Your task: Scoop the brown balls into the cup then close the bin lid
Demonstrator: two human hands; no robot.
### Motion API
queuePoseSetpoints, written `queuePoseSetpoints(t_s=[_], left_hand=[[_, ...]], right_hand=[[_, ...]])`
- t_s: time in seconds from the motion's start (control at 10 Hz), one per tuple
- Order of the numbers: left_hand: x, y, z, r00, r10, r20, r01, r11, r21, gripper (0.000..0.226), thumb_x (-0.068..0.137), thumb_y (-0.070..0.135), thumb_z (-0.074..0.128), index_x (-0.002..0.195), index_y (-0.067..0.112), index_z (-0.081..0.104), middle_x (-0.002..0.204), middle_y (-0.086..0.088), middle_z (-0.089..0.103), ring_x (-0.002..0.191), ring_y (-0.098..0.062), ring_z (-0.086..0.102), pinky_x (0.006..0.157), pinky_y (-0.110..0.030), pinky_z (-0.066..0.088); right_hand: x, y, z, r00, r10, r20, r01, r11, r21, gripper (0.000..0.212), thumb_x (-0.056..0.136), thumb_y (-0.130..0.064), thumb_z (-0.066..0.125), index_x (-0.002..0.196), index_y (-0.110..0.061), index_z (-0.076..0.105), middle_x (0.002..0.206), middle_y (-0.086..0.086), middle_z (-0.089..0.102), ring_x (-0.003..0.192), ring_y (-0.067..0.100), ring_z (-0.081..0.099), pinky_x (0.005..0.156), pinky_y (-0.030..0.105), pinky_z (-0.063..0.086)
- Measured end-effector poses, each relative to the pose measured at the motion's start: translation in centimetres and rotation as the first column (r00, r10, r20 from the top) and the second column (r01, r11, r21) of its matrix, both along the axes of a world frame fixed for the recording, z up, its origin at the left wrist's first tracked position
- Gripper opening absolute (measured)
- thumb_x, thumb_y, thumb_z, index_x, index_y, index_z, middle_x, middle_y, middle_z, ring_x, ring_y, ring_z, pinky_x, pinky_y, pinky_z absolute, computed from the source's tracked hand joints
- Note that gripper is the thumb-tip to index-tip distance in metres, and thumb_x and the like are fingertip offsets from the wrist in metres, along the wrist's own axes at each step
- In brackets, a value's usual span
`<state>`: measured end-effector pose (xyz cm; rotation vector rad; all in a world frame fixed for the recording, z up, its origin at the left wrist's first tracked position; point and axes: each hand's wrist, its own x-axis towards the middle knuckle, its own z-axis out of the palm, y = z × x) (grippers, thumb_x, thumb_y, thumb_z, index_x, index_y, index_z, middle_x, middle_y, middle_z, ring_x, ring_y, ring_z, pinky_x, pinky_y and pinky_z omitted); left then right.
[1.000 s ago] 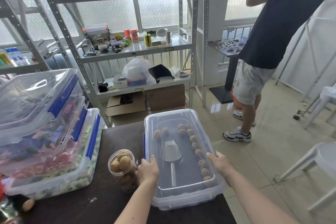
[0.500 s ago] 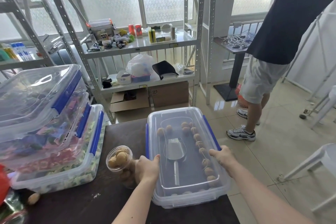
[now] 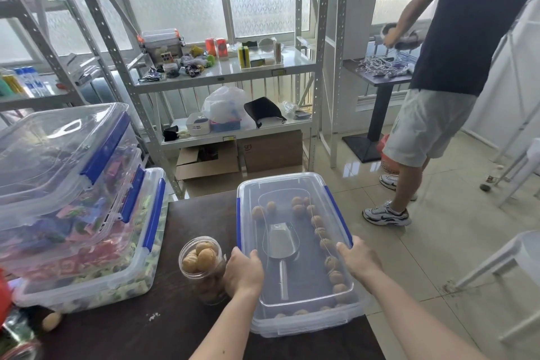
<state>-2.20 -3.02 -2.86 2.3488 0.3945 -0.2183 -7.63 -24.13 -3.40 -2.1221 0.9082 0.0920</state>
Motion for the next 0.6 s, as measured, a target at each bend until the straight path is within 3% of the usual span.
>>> queuePoseSetpoints(t_s=[0.3, 0.4, 0.5, 0.6], left_hand=[[0.0, -0.2, 0.1, 0.999, -0.031, -0.036, 0.032, 0.999, 0.014, 0.034, 0.093, 0.028, 0.043, 0.113, 0.001, 0.05, 0.122, -0.018, 0.059, 0.112, -0.037, 0.055, 0.09, -0.042, 0.043], [0.0, -0.7, 0.0, 0.998, -0.061, -0.028, 0.062, 0.998, 0.016, 0.043, 0.094, 0.026, 0.04, 0.126, -0.002, 0.042, 0.138, -0.021, 0.046, 0.128, -0.035, 0.042, 0.103, -0.043, 0.035], [-0.3, -1.5, 0.7, 0.986, -0.139, 0.093, 0.138, 0.99, 0.015, 0.057, 0.095, 0.027, 0.036, 0.143, 0.001, 0.023, 0.155, -0.018, 0.018, 0.145, -0.029, 0.014, 0.118, -0.04, 0.016], [0.7, -2.9, 2.8, 0.962, -0.197, 0.19, 0.198, 0.98, 0.013, 0.061, 0.095, 0.034, 0.036, 0.147, 0.009, 0.016, 0.158, -0.011, 0.015, 0.146, -0.026, 0.01, 0.12, -0.041, 0.009]], right_hand=[[0.5, 0.0, 0.5, 0.995, 0.035, -0.098, -0.038, 0.999, -0.031, 0.041, 0.093, -0.029, 0.044, 0.124, -0.004, 0.053, 0.127, 0.018, 0.06, 0.115, 0.034, 0.056, 0.092, 0.035, 0.043], [1.1, 0.1, 0.9, 0.991, 0.02, -0.13, -0.02, 1.0, 0.0, 0.042, 0.091, -0.028, 0.045, 0.123, -0.001, 0.052, 0.128, 0.02, 0.059, 0.115, 0.035, 0.055, 0.09, 0.035, 0.042], [1.6, 0.5, 1.6, 0.99, 0.034, -0.134, -0.048, 0.994, -0.102, 0.061, 0.093, -0.036, 0.044, 0.141, 0.001, 0.035, 0.147, 0.02, 0.04, 0.136, 0.034, 0.036, 0.11, 0.037, 0.029], [2.6, 0.9, 3.5, 0.995, 0.073, -0.063, -0.083, 0.981, -0.174, 0.071, 0.093, -0.038, 0.043, 0.15, -0.005, 0.018, 0.157, 0.016, 0.025, 0.145, 0.032, 0.02, 0.118, 0.039, 0.018]])
